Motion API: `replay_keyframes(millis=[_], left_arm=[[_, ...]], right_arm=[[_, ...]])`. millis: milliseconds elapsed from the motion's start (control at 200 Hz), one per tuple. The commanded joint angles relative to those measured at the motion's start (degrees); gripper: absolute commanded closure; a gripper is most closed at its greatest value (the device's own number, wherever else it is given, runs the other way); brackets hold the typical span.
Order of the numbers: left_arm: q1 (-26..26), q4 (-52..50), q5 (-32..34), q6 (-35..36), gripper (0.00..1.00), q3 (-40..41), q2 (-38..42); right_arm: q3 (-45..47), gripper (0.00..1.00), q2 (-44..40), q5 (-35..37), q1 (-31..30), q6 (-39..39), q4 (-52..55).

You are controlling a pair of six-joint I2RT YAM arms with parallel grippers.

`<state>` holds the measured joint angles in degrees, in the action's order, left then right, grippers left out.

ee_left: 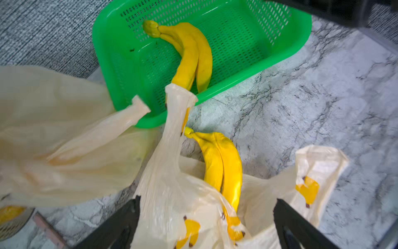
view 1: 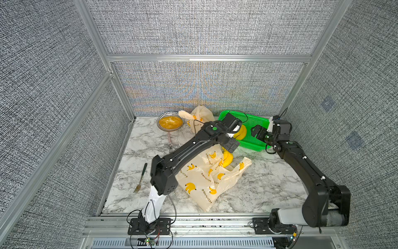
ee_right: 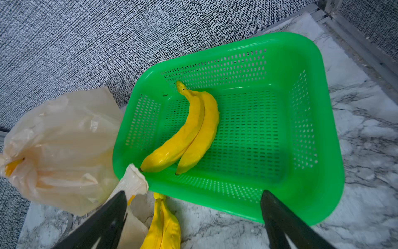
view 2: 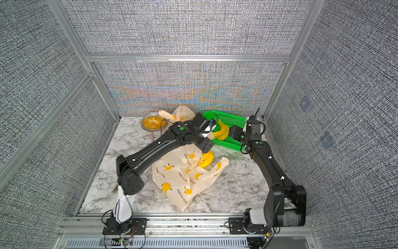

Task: Place the banana into a plastic bag & tie a knot
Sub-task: Adjust the plastic bag at the center of the board.

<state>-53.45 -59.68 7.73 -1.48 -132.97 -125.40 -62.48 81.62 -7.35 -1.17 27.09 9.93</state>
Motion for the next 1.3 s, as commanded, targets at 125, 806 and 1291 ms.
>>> replay_keyframes(millis=[125, 806, 1291], left_arm=[[-0.43, -14.81, 9.47, 3.68, 0.0, -16.06, -14.31], [3.52, 3.27, 7.95, 2.72, 0.48, -18.73, -25.51], [3.64, 18.75, 0.77, -0.46, 1.0, -5.01, -8.39]], right_arm=[[9.79, 0.05, -2.86, -12.1, -1.01, 0.07, -0.57], [28.61, 0.02, -13.89, -10.31, -17.16, 5.77, -1.59], [15.44, 1.0, -14.36, 18.39, -18.25, 2.28, 2.82]])
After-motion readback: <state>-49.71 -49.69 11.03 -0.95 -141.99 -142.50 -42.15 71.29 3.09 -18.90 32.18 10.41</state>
